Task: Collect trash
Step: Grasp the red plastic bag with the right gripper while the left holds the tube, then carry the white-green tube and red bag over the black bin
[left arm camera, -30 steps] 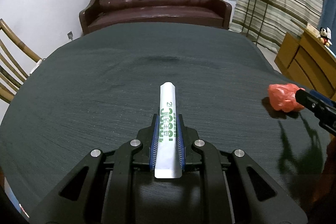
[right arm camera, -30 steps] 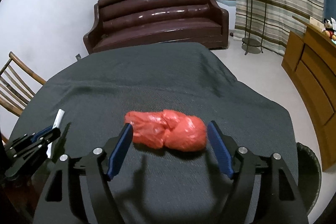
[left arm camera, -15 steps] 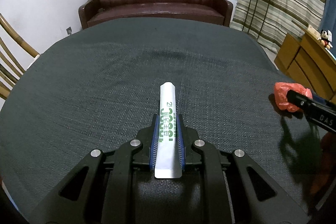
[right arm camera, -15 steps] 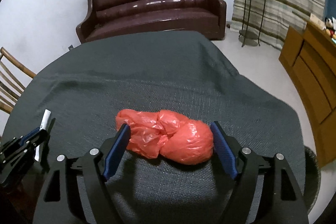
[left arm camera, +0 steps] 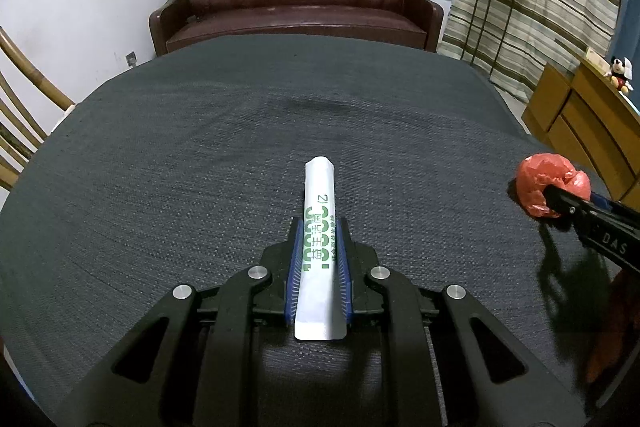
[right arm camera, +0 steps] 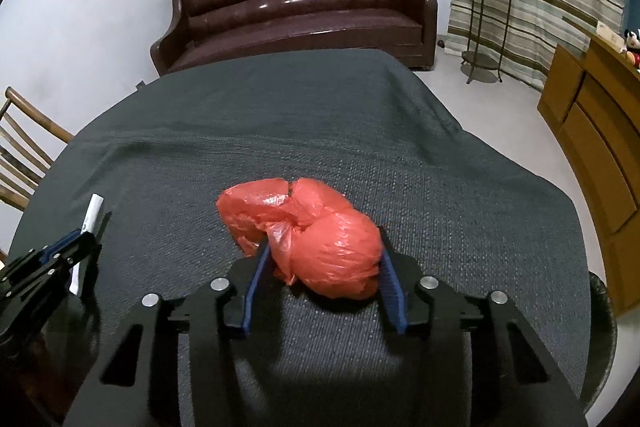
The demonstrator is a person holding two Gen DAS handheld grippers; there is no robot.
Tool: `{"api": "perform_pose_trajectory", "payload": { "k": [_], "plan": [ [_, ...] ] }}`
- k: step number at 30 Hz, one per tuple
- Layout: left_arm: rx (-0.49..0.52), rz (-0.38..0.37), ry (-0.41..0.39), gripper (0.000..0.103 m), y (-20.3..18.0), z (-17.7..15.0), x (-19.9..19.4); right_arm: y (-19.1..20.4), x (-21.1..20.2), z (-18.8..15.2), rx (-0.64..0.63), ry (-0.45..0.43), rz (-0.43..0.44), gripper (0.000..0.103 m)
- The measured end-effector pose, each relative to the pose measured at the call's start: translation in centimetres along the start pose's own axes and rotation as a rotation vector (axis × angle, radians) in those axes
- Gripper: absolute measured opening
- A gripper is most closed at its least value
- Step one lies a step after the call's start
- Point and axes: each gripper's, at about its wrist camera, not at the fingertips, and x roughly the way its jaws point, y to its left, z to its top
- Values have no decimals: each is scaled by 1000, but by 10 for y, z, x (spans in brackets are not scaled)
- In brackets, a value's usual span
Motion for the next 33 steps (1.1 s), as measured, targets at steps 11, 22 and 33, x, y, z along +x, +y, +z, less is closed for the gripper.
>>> {"api": "perform_pose_trajectory", "payload": {
  "k": [11, 22, 33],
  "plan": [
    [7, -14, -3, 16, -10, -5, -9, 0, -17, -10, -7, -18, 15, 44],
    [27, -59, -4, 16, -40, -20, -23, -13, -43, -29, 8, -46, -4, 44],
    [74, -123, -7, 16, -83, -35, -40, -38, -70, -49, 56, -81, -35, 44]
  ]
}}
